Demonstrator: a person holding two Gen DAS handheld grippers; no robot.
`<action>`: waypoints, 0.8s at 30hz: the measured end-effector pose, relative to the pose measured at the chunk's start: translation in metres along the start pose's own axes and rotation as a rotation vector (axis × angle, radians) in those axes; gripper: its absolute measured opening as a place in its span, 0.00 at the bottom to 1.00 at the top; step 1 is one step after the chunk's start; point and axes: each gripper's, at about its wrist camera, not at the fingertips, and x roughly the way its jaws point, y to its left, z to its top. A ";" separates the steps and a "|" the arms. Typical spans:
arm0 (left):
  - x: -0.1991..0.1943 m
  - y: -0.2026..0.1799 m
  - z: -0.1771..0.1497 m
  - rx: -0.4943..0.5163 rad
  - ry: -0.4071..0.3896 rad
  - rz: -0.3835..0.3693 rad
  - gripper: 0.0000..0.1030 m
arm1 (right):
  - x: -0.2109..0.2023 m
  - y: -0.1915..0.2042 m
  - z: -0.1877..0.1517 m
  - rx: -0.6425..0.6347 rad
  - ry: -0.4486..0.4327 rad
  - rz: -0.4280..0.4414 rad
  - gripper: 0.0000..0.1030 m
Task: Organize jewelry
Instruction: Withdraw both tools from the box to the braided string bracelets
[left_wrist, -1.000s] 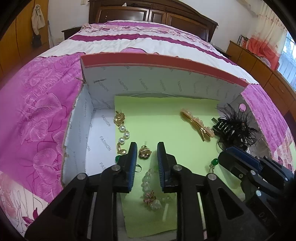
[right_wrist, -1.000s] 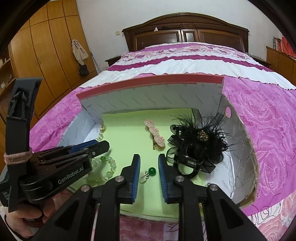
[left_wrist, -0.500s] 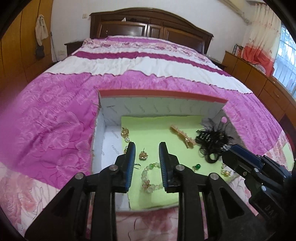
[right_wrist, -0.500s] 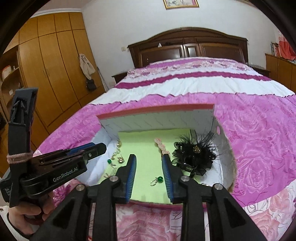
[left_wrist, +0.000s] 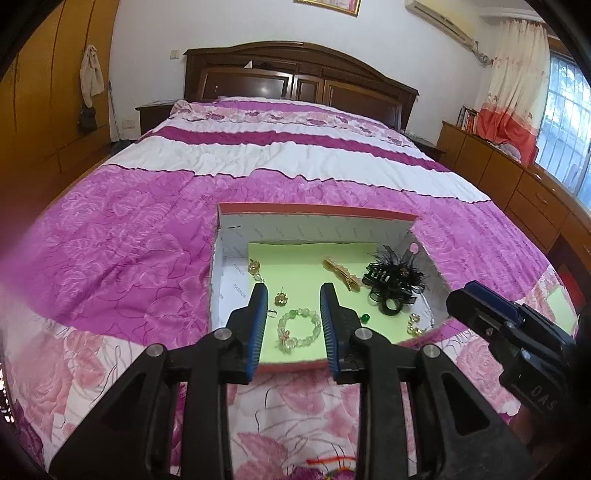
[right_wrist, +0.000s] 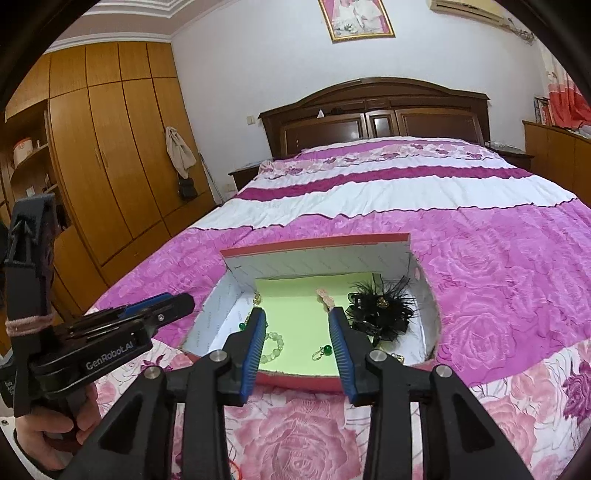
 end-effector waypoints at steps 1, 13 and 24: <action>-0.004 0.000 -0.001 0.002 -0.004 0.002 0.21 | -0.003 0.000 -0.001 0.001 -0.003 0.000 0.40; -0.041 -0.001 -0.022 -0.004 -0.031 0.013 0.22 | -0.048 -0.002 -0.016 0.033 -0.035 -0.010 0.42; -0.065 -0.005 -0.039 0.014 -0.048 0.019 0.23 | -0.078 -0.005 -0.035 0.046 -0.032 -0.027 0.43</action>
